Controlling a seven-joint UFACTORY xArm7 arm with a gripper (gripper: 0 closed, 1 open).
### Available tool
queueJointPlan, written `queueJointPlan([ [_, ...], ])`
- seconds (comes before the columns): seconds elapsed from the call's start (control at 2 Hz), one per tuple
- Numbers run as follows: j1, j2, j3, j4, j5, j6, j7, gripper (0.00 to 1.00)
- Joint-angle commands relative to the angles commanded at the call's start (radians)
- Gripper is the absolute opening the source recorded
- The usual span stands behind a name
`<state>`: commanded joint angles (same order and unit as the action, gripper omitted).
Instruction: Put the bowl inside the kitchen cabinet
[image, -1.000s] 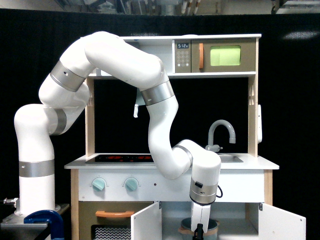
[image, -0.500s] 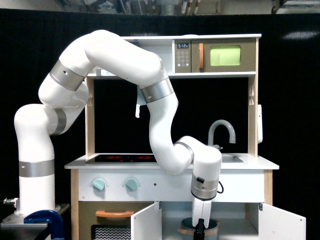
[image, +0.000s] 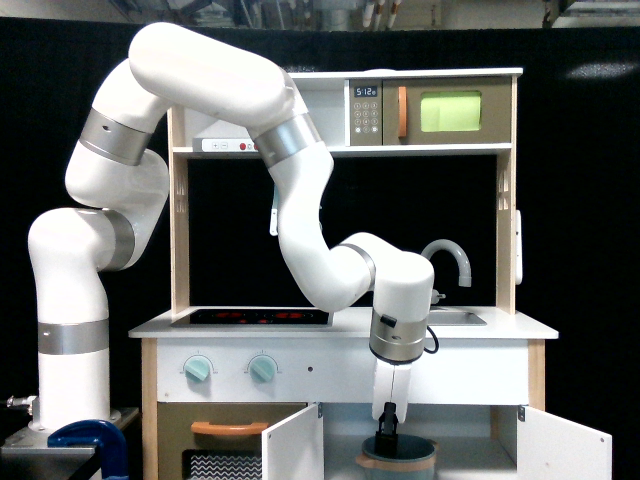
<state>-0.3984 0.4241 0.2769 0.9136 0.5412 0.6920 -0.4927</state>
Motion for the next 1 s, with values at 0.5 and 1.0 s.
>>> queueJointPlan([
  [0.5,-0.184,-0.298,-0.149,-0.044,-0.106,0.350,-0.140,1.00],
  [1.0,-0.181,-0.362,-0.188,0.011,-0.132,0.472,-0.120,1.00],
])
